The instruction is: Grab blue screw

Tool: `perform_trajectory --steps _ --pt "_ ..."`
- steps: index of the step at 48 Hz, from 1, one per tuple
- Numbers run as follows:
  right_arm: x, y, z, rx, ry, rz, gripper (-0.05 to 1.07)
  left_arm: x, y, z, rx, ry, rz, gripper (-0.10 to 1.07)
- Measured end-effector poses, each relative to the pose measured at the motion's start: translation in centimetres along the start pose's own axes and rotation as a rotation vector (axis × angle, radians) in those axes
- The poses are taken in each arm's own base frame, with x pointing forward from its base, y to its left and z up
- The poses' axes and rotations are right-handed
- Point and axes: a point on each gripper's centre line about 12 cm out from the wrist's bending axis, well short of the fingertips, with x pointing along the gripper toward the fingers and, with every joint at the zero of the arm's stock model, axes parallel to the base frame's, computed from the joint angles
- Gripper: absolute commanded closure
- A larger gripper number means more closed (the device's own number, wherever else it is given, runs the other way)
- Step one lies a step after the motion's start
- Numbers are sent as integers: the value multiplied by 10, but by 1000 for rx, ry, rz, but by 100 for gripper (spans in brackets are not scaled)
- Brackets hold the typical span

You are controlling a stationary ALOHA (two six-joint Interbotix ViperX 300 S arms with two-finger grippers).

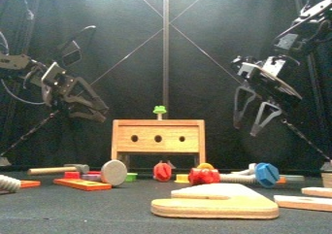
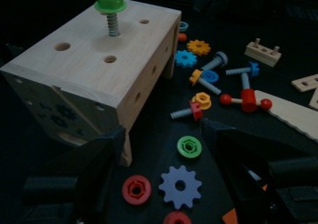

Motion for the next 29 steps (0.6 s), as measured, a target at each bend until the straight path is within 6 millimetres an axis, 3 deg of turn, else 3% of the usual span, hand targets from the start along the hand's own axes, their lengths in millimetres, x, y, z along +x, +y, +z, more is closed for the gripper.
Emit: perform_trajectory --steps 9,29 --pt "-4 9 -13 -17 33 26 12 0 0 -1 -1 3 0 -1" --pt "-7 14 -18 126 109 26 12 5 0 17 -71 -48 16 -1"
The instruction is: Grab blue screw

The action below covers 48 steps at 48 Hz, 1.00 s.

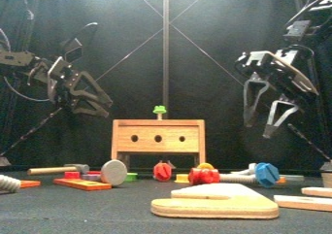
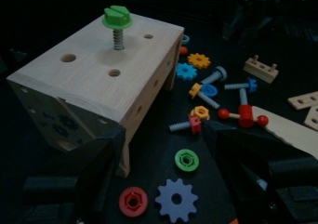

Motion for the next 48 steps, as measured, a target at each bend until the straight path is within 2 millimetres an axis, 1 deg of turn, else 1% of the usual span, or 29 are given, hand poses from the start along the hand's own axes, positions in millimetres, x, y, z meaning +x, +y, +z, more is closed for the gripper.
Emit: perform_trajectory --steps 6,13,17,25,31,39,48 --pt "-1 2 0 18 6 5 12 3 -1 7 -13 -21 4 -1" --pt "-1 2 -2 51 25 3 12 9 -2 21 -28 -57 9 -1" --pt "2 0 -2 54 29 -9 12 10 -2 22 -32 -58 10 -1" --pt "7 4 -5 47 42 -13 12 8 1 17 -38 -45 22 -1" --pt "13 8 -18 2 69 -23 12 3 4 13 -38 -38 30 -1" --pt "21 14 -37 -37 112 -39 12 -3 8 17 -49 -62 44 -1" --pt "34 25 -51 -74 139 -54 12 -6 11 23 -63 -85 56 -1"
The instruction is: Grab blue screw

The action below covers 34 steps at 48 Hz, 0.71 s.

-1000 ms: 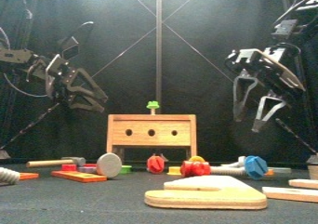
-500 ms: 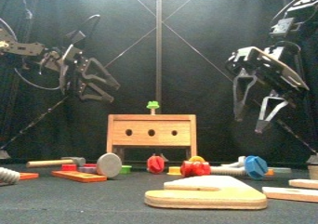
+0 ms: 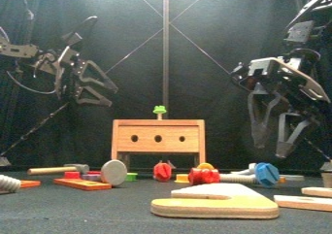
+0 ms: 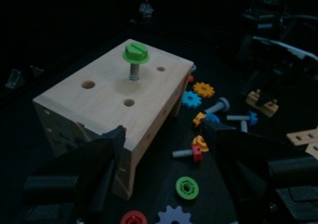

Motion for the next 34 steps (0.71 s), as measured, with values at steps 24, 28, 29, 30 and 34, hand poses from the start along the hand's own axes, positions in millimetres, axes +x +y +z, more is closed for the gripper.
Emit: perform_trajectory --steps 24,28,29,30,34 --pt "37 7 -6 -31 24 -96 13 -7 9 -14 3 38 27 -1" --pt "37 10 -5 -25 22 -98 13 -9 9 -17 5 45 27 -1" --pt "37 10 -5 -25 21 -103 13 -9 10 -18 6 50 28 -1" --pt "36 10 -4 -24 18 -106 13 -10 10 -18 6 50 28 -1" --pt "35 8 -3 -22 12 -138 14 -10 9 -18 12 51 25 -1"
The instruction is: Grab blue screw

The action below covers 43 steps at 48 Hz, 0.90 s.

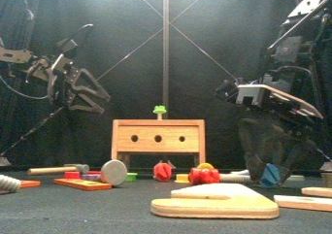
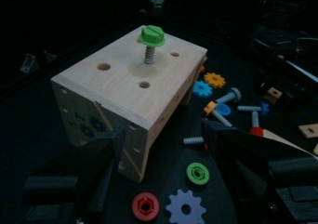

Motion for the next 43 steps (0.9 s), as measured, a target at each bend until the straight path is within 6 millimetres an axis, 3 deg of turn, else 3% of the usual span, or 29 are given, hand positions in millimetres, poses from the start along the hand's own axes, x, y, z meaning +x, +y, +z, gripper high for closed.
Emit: perform_trajectory --steps 24,43 --pt "-2 -5 1 2 -6 -56 38 1 -4 -6 52 21 -34 -1" --pt "-19 -4 10 -7 -50 -28 40 0 -23 -18 158 96 -147 -1"
